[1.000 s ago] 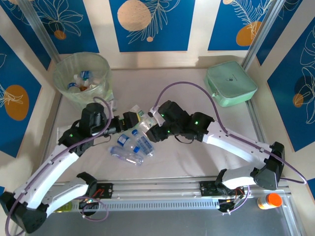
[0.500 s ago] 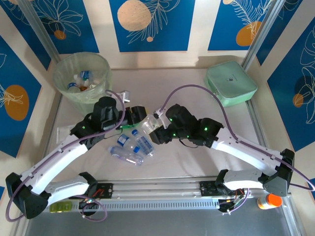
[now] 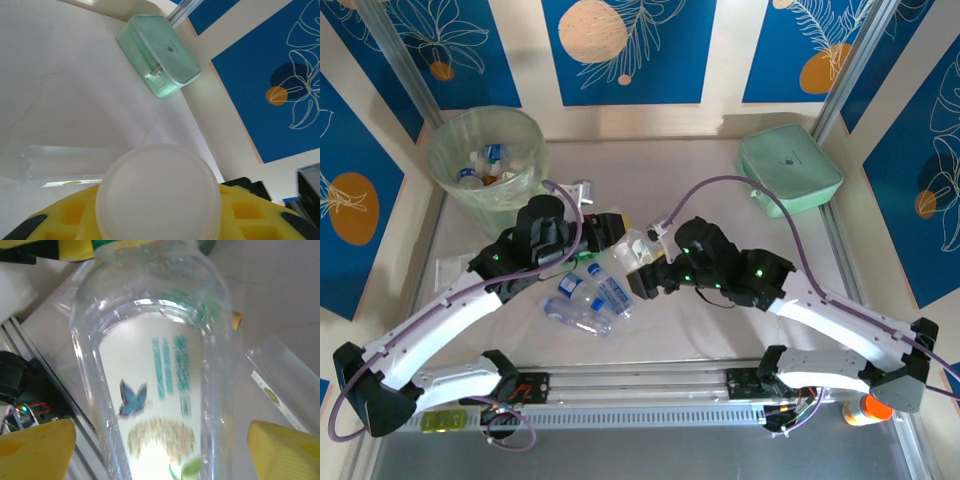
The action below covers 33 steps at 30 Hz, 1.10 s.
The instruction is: Put the plastic bottles in the bin
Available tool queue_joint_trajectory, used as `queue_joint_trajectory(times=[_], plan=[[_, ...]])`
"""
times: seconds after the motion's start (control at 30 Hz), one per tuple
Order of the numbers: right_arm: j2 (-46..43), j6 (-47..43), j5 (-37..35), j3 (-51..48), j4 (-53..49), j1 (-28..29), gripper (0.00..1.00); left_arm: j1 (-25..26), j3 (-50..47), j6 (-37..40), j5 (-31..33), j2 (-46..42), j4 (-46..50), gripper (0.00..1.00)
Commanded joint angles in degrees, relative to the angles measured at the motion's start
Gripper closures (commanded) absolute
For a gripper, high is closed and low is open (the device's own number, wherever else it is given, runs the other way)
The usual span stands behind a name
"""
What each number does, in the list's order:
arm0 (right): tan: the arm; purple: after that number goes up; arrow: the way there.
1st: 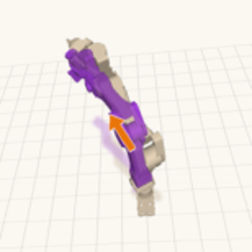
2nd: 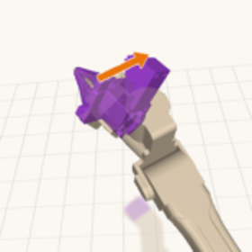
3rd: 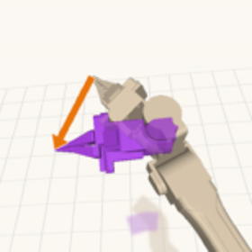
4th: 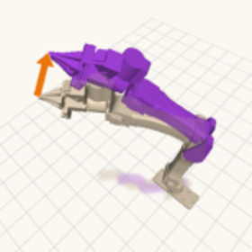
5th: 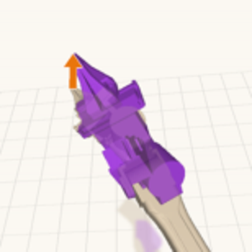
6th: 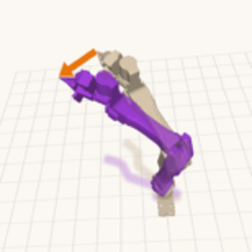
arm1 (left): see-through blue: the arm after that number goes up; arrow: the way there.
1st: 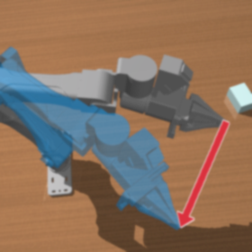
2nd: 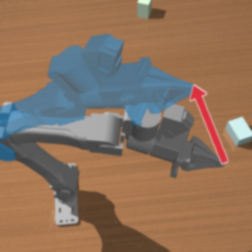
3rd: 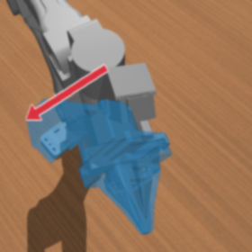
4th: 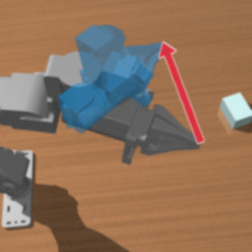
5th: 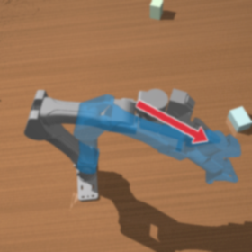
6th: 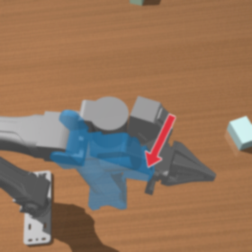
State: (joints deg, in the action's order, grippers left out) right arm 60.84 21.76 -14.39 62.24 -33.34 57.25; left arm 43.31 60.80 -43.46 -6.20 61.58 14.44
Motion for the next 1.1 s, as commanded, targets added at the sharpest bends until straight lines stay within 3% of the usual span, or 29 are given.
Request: queue_joint_trajectory(times=[0.0, 0.17, 0.33, 0.43, 0.53, 0.7, 0.8, 1.07], plan=[[-5.40, 1.44, -0.98, -2.16, 2.34, -0.08, 0.08, -0.09, 6.29, 4.37, 5.48, -1.42, 3.87, 0.67], [-12.20, 1.44, 0.05, -3.02, 2.45, -0.99, 0.09, -8.31, 16.64, 4.42, 4.05, 0.47, 10.16, 0.70], [-15.16, 2.01, 0.86, -2.92, 1.36, -4.31, 0.09, -23.24, 23.71, -1.23, -4.82, 3.46, 10.62, 0.72], [-15.00, 2.76, 2.57, -2.97, 1.09, -6.52, 0.09, -32.29, 26.87, -4.26, -6.89, 5.28, 10.66, 0.71], [-14.58, 3.61, 5.17, -4.23, 2.58, -8.76, 0.09, -41.18, 27.09, -9.84, -7.68, 7.44, 8.64, 0.71], [-12.82, 5.04, 9.12, -5.20, 3.87, -11.83, 0.09, -53.55, 22.18, -23.97, -12.34, 11.90, -3.27, 0.72], [-11.95, 4.79, 8.42, -5.26, 3.93, -12.34, 0.10, -57.48, 19.23, -31.59, -14.08, 15.57, -12.39, 0.73], [-10.29, 4.27, 8.54, -6.34, 7.81, -12.34, 0.10, -59.83, 20.05, -28.74, -6.86, 21.40, -12.05, 0.72]])
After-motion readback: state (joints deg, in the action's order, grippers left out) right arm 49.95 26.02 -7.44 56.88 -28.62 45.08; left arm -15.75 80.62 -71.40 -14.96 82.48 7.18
